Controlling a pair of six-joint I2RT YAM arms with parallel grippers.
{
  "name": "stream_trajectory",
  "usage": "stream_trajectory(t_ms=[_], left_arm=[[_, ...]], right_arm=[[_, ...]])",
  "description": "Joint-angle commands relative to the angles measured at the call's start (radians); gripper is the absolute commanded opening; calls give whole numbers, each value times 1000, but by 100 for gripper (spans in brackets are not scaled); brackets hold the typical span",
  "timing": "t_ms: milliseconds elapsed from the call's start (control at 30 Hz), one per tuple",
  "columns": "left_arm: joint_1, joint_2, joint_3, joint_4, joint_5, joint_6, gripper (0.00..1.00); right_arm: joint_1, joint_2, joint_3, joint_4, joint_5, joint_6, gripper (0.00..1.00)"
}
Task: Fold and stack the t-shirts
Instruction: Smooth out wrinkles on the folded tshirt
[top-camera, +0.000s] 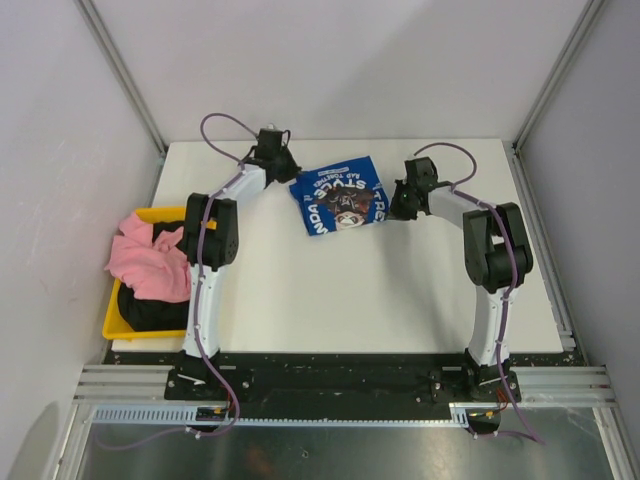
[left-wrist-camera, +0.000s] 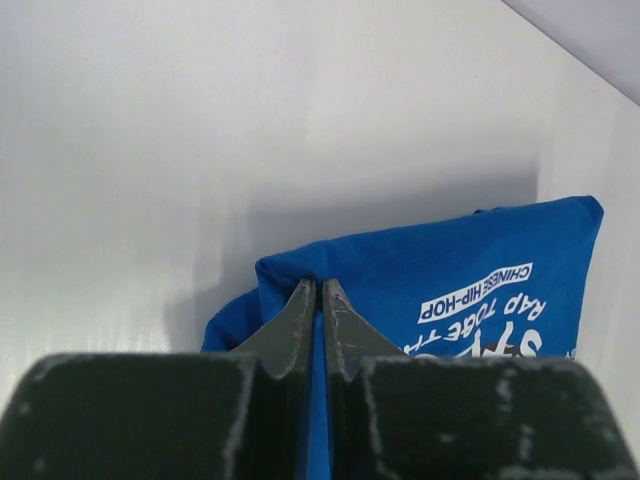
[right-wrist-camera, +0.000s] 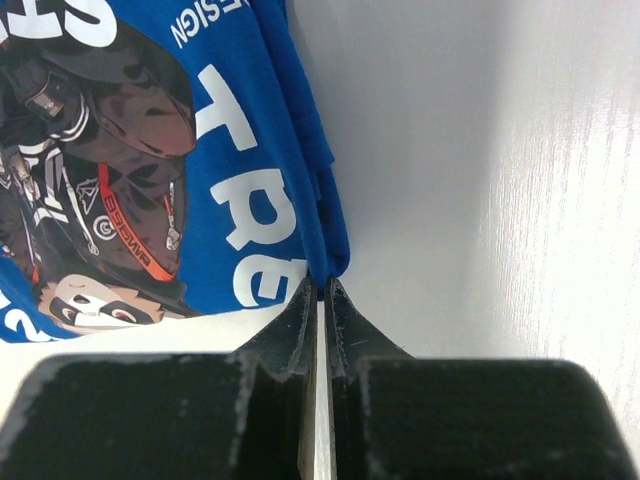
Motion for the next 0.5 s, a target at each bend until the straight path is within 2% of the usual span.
stream_trajectory(t_ms=[0, 100, 467], left_arm=[[-5, -2, 50, 11, -63, 5, 3], [-6, -16, 49, 9, -78, 12, 0], [9, -64, 67, -31, -155, 46, 0]], right_arm=[[2, -69, -5, -6, 22, -12, 0], [3, -75, -5, -14, 24, -14, 0], [10, -121, -36, -54, 23, -26, 0]])
